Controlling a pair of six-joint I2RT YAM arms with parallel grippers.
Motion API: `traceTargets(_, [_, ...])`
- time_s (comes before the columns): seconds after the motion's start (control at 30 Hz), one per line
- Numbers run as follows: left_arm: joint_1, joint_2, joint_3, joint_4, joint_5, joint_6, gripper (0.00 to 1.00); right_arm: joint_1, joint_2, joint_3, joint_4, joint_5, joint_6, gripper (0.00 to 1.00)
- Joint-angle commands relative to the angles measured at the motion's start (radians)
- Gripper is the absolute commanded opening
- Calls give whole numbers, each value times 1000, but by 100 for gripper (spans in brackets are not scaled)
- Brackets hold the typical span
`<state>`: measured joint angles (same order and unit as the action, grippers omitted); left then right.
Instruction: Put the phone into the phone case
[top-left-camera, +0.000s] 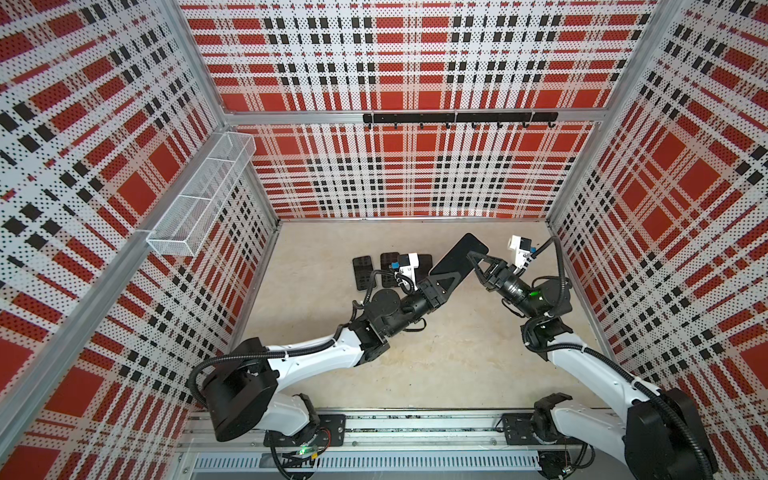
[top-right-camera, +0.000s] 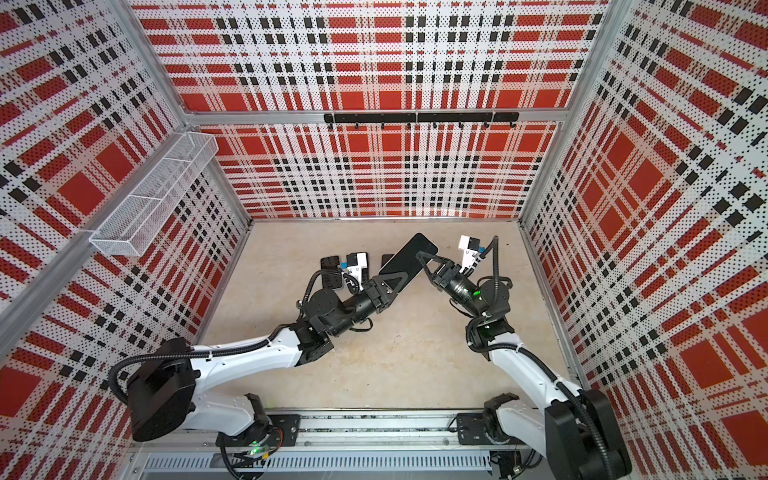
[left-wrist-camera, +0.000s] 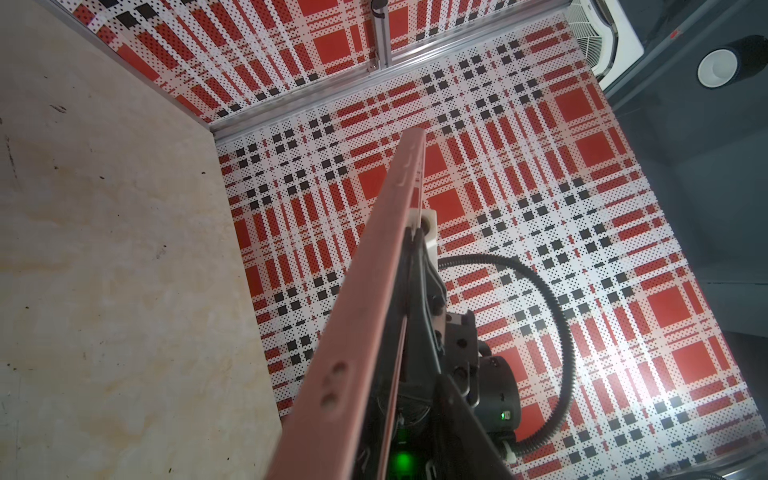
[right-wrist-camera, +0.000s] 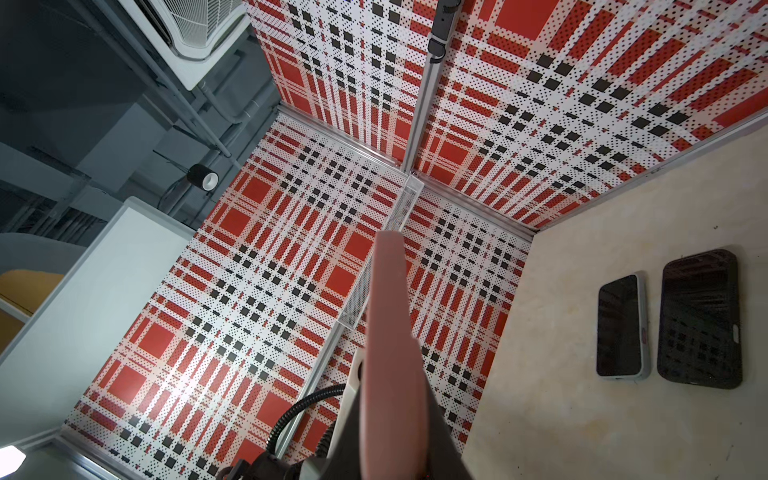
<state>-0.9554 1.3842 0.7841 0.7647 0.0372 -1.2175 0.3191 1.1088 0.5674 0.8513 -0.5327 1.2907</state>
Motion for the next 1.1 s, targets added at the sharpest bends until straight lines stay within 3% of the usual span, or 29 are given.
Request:
traceTargets(0.0, [3,-103,30,-69,-29,76,49,-20,-28,87,-170,-42,-146,0])
traceTargets(0.03, [6,-139,23,-130,-50,106,54,-27,-36,126,-275,-58,-199,0])
traceTargets(0.23, [15,-361,20,-598,-208,322,58,-60,57,448,-914,-157,-560,0])
traceTargets(0.5, [105,-588,-19,-1005,-292,438,60,-163,301,700,-1221,-276,-784,0])
traceTargets(0.73, [224,-637,-51,-1071,-199,443,61,-213,595,964,-1565,-310,-1074,0])
traceTargets(1.07, [241,-539,-37,-1051,-146,449,61,-218,920,1283,-1737,-162,-1081,0])
